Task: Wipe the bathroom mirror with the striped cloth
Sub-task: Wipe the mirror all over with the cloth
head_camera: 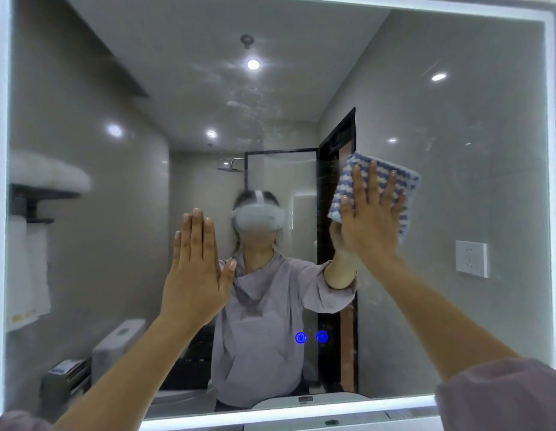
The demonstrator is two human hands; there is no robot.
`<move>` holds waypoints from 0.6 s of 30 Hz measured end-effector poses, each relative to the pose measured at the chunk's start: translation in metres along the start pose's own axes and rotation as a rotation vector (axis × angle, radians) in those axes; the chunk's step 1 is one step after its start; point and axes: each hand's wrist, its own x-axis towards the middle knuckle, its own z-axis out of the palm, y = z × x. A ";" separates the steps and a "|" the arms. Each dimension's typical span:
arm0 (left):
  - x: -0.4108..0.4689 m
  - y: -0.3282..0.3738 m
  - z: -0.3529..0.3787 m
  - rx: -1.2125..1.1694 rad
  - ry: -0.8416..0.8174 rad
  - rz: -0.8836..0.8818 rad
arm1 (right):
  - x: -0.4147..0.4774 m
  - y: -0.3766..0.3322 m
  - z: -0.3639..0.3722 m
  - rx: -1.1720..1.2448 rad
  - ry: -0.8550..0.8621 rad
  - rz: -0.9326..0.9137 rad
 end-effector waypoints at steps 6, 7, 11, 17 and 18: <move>0.000 0.003 -0.004 0.006 -0.001 0.004 | -0.001 -0.077 0.003 0.069 0.073 -0.219; 0.000 0.003 -0.005 0.009 0.001 0.005 | -0.002 -0.091 0.003 0.088 0.073 -0.249; 0.000 0.003 -0.005 0.007 0.012 0.002 | -0.001 -0.144 0.004 0.078 0.026 -0.396; -0.001 0.001 -0.001 0.010 0.027 0.007 | 0.007 -0.160 0.001 0.027 -0.011 -0.531; -0.001 0.001 -0.001 0.007 0.024 0.006 | 0.008 -0.158 0.000 0.022 -0.013 -0.539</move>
